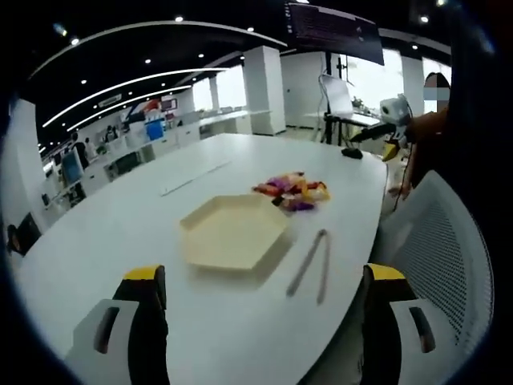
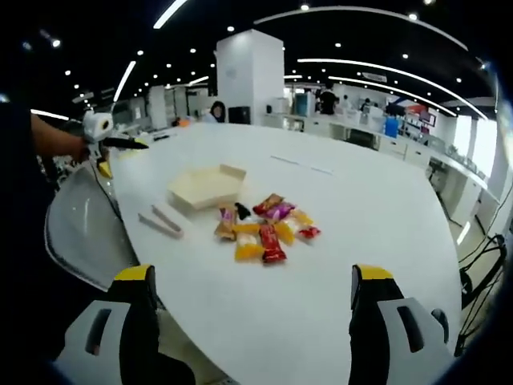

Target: Place the target food into the container with the food tongs after gripping and lifting it, then release it inside without dropping or visibly crushing the food.

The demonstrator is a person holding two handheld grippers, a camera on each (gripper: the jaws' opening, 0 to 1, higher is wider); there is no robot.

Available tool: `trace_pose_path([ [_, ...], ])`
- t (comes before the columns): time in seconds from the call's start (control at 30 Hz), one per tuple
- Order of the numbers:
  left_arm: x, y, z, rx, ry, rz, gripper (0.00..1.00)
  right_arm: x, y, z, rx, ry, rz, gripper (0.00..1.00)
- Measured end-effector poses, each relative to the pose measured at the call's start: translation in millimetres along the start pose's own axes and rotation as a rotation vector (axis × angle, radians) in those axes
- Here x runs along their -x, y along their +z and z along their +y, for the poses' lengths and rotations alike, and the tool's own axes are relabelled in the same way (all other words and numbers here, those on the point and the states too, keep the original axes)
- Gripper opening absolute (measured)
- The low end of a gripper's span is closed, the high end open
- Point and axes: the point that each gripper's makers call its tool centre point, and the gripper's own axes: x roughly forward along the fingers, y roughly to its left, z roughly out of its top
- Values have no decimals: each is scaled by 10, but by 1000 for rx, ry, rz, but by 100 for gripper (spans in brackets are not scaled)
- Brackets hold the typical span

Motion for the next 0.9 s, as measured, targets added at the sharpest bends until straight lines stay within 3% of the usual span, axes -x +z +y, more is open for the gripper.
trace_pose_path([
  [0.37,-6,-55,60,9,-2,28,99,19,-28,-167,-10,-24,-2,99],
  [0.67,-177,-94,-31,-38,-63,72,99,2,0,-223,-14,-37,-12,99],
  [0.9,-389,-130,-147,-70,-122,95,95,-25,42,-138,-11,-18,-25,99],
])
